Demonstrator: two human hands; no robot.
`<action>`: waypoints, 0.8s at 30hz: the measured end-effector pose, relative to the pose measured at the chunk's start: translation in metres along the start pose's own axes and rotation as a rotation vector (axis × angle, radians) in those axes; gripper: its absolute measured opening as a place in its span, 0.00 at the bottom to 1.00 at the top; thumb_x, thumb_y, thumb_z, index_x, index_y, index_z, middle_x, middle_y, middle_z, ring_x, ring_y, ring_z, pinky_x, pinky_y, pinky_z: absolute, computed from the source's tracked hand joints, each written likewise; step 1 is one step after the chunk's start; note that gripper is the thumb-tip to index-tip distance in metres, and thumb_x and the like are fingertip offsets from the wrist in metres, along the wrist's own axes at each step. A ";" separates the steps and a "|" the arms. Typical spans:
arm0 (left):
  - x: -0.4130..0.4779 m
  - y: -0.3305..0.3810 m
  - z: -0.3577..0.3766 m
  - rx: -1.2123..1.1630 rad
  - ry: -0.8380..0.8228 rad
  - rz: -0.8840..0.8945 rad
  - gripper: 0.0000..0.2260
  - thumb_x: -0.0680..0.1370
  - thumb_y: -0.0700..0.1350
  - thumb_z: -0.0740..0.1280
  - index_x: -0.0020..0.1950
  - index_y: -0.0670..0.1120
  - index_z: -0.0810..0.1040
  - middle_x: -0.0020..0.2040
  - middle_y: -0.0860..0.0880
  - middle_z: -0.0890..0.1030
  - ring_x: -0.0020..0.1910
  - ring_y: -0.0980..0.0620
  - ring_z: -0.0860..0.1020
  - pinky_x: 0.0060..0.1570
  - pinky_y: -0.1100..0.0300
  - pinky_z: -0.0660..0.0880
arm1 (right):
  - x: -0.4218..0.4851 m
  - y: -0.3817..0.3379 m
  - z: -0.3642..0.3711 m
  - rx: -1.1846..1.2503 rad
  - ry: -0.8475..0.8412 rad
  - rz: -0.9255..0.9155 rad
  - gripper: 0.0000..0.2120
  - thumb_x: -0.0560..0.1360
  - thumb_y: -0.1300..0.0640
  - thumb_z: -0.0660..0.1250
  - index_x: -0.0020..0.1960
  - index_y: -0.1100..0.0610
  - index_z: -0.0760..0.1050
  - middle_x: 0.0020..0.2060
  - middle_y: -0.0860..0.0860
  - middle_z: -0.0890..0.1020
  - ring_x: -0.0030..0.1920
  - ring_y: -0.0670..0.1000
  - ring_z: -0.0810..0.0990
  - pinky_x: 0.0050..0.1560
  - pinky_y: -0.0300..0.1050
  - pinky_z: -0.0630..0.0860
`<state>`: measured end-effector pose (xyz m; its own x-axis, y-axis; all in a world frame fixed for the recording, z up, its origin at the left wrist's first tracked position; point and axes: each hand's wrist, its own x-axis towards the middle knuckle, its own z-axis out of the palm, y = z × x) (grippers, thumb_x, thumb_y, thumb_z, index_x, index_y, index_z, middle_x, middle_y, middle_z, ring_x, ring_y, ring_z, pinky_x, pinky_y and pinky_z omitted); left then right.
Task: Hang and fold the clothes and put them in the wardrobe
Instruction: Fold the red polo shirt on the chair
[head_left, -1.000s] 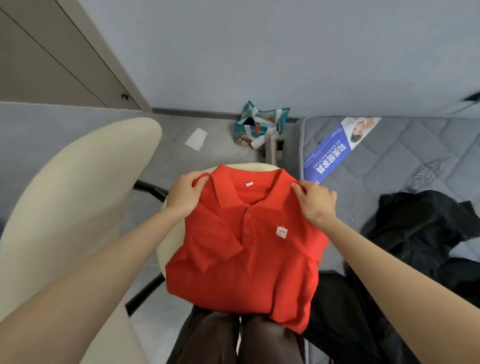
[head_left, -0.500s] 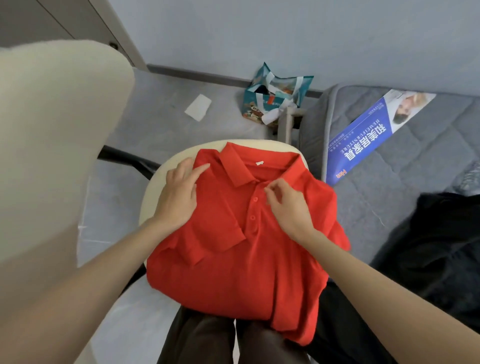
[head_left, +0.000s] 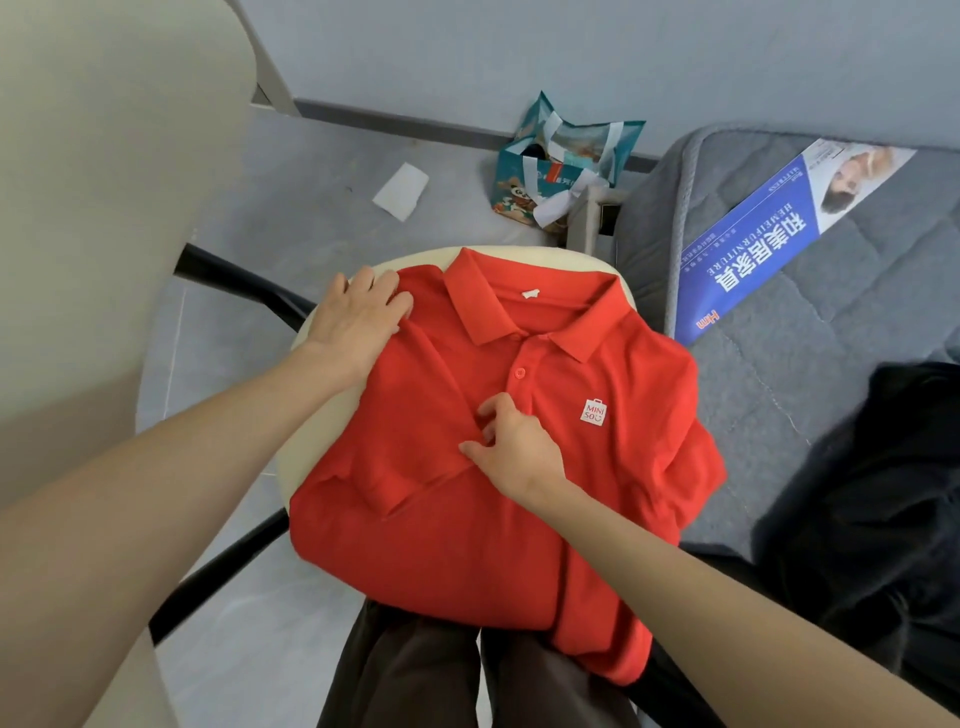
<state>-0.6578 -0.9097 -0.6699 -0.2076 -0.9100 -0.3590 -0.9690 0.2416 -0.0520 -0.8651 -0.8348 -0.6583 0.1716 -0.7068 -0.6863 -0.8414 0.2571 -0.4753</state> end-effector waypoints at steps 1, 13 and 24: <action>0.001 0.001 -0.001 0.039 -0.010 -0.021 0.07 0.81 0.44 0.60 0.58 0.47 0.71 0.59 0.48 0.70 0.57 0.46 0.67 0.50 0.54 0.62 | 0.002 0.000 0.001 0.001 0.001 0.000 0.16 0.74 0.51 0.69 0.60 0.53 0.73 0.50 0.49 0.80 0.53 0.52 0.78 0.50 0.46 0.74; -0.017 0.046 -0.016 -0.189 0.133 -0.159 0.26 0.72 0.31 0.62 0.70 0.44 0.65 0.68 0.44 0.65 0.62 0.42 0.67 0.57 0.50 0.66 | -0.017 0.033 -0.036 0.254 0.439 -0.094 0.08 0.75 0.64 0.64 0.51 0.55 0.79 0.44 0.47 0.83 0.44 0.50 0.80 0.48 0.41 0.72; -0.051 0.215 -0.027 -0.559 -0.008 0.192 0.17 0.78 0.40 0.61 0.66 0.47 0.67 0.62 0.48 0.69 0.59 0.46 0.70 0.55 0.52 0.70 | -0.050 0.153 -0.103 0.336 0.402 0.531 0.20 0.78 0.54 0.65 0.65 0.64 0.69 0.62 0.61 0.76 0.63 0.60 0.74 0.62 0.48 0.67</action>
<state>-0.8597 -0.8207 -0.6375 -0.3875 -0.8643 -0.3207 -0.8382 0.1855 0.5129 -1.0555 -0.8281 -0.6402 -0.4697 -0.6012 -0.6465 -0.5459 0.7733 -0.3225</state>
